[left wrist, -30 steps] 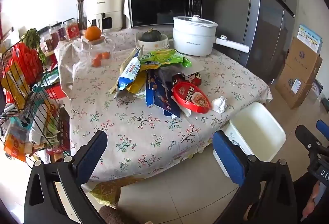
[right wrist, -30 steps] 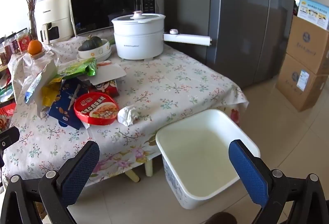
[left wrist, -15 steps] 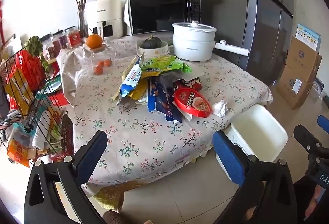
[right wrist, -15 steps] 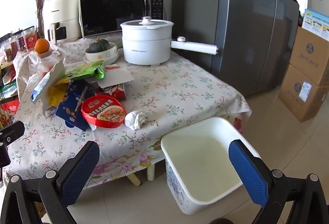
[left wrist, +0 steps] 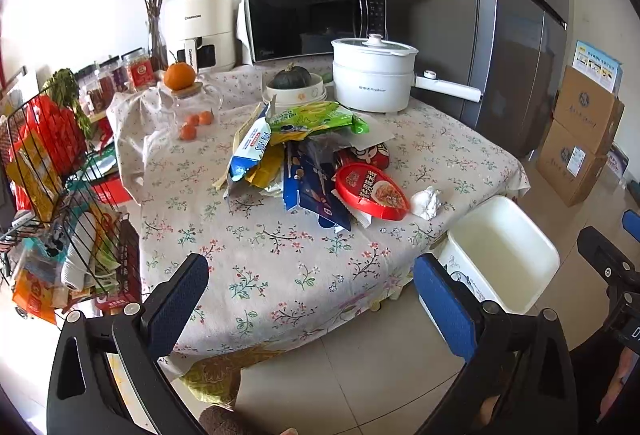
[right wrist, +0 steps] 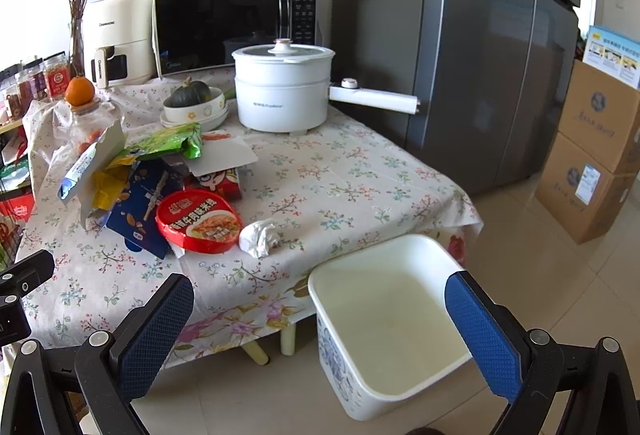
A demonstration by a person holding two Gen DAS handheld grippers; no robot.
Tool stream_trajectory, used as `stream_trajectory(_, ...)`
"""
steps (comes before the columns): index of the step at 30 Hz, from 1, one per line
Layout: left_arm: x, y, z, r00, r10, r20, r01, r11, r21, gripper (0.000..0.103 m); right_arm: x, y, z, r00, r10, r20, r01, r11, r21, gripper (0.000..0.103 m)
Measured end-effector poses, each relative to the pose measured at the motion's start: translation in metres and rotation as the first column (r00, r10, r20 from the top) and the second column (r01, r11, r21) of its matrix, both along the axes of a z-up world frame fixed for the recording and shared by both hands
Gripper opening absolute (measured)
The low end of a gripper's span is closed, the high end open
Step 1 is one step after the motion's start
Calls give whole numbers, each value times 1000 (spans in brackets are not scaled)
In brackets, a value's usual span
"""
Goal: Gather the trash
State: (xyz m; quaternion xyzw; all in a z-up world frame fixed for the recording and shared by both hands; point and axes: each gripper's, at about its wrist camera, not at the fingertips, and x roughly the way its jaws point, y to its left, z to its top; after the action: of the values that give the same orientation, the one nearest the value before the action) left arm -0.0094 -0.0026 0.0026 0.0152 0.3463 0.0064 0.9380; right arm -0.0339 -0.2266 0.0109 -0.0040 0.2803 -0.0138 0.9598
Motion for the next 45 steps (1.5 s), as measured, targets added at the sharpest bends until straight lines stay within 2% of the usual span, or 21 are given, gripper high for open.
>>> stream_trajectory(45, 0, -1, -1, 1000, 2, 2, -2, 1000, 3, 103, -2, 3, 1, 1000, 1, 9, -1, 1000, -6, 103)
